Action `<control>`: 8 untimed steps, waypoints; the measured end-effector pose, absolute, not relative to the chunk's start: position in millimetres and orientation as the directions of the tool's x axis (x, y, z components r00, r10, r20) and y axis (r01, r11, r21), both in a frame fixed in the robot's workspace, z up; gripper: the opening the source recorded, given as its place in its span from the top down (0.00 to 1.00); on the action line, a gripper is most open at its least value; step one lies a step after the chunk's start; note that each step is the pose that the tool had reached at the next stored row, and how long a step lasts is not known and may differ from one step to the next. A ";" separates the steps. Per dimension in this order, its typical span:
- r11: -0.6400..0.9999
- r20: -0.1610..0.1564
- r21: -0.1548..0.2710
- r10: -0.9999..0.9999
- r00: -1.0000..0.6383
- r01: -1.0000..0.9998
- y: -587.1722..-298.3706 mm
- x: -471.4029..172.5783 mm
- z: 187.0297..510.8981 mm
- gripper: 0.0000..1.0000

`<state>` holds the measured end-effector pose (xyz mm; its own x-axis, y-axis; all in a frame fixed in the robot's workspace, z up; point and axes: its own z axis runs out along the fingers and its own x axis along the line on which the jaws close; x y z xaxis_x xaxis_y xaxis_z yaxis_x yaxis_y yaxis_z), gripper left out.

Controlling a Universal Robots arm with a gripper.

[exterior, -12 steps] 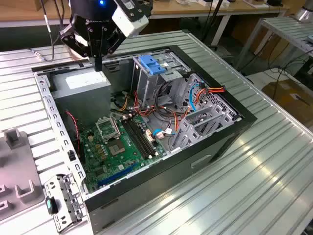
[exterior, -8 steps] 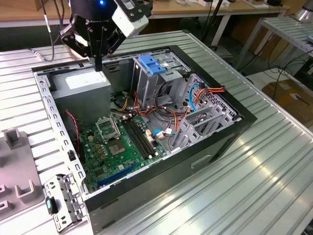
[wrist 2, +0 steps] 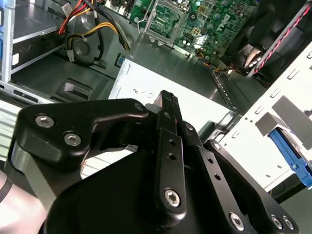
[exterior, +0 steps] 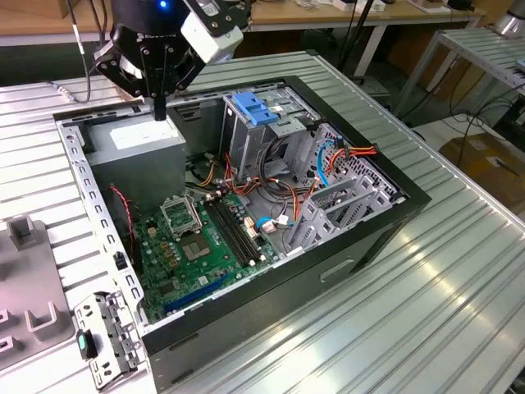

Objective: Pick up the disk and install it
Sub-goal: 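Reach for the disk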

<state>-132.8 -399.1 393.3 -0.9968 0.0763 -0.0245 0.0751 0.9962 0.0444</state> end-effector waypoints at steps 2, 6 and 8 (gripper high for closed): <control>0.996 -0.024 0.044 0.076 -0.997 0.075 -399.1 -136.1 393.3 0.89; 0.996 -0.024 0.044 0.076 -0.997 0.075 -399.1 -136.7 393.3 0.89; 0.996 -0.024 0.044 0.076 -0.997 0.075 -399.1 -136.8 393.3 0.89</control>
